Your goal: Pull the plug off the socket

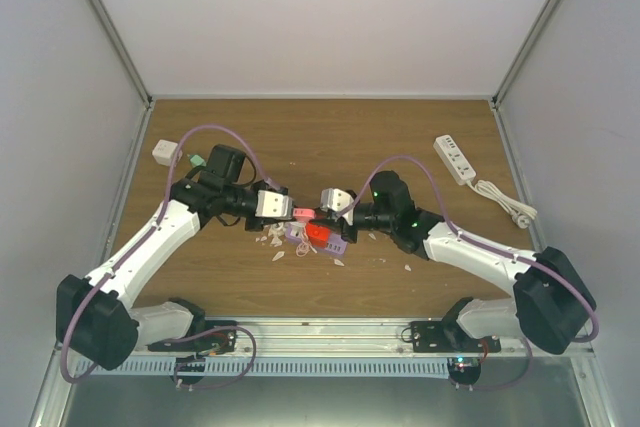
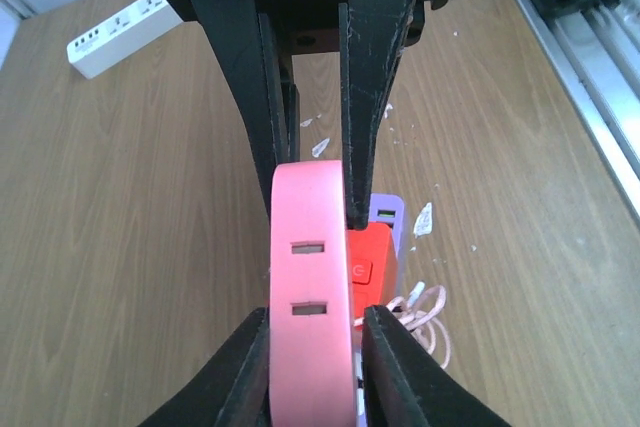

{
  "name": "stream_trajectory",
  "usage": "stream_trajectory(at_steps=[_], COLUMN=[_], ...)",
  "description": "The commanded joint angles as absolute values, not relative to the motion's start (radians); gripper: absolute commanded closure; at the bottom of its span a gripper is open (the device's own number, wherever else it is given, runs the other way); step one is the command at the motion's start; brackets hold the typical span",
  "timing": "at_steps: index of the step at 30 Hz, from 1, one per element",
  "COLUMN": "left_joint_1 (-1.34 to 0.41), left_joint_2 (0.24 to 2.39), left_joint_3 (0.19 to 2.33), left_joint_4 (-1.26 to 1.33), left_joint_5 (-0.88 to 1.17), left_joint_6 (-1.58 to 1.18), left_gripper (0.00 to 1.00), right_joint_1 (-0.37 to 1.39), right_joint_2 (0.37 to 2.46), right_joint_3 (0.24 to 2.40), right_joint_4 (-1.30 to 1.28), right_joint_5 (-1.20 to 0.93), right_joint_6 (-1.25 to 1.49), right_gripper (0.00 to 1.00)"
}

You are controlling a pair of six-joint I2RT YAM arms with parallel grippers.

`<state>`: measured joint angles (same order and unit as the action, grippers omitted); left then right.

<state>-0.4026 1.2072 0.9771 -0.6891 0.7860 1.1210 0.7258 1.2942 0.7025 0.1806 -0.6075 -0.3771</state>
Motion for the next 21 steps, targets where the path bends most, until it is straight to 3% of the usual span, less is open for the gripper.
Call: stream_trajectory(at_steps=[1, 7, 8, 12, 18, 21], left_joint_1=[-0.397, -0.396, -0.395, -0.394, -0.393, -0.394], left_joint_2=[1.215, 1.213, 1.211, 1.2, 1.18, 1.159], left_joint_3=[0.984, 0.979, 0.979, 0.987, 1.021, 1.034], left_joint_4=[-0.662, -0.655, -0.653, -0.637, -0.649, -0.625], left_joint_5=[0.79, 0.777, 0.777, 0.783, 0.791, 0.809], left_joint_6=[1.096, 1.097, 1.096, 1.099, 1.129, 1.106], left_gripper=[0.79, 0.89, 0.91, 0.96, 1.0, 1.0], right_joint_1=[0.727, 0.727, 0.729, 0.729, 0.692, 0.674], right_joint_2=[1.27, 1.255, 1.254, 1.259, 1.252, 1.258], right_joint_3=[0.703, 0.689, 0.686, 0.685, 0.658, 0.656], right_joint_4=[0.186, 0.186, 0.186, 0.169, 0.174, 0.196], right_joint_5=[-0.597, -0.594, -0.594, -0.557, -0.54, -0.553], right_joint_6=[-0.376, -0.367, -0.366, -0.356, -0.302, -0.264], right_gripper=[0.92, 0.92, 0.88, 0.49, 0.22, 0.17])
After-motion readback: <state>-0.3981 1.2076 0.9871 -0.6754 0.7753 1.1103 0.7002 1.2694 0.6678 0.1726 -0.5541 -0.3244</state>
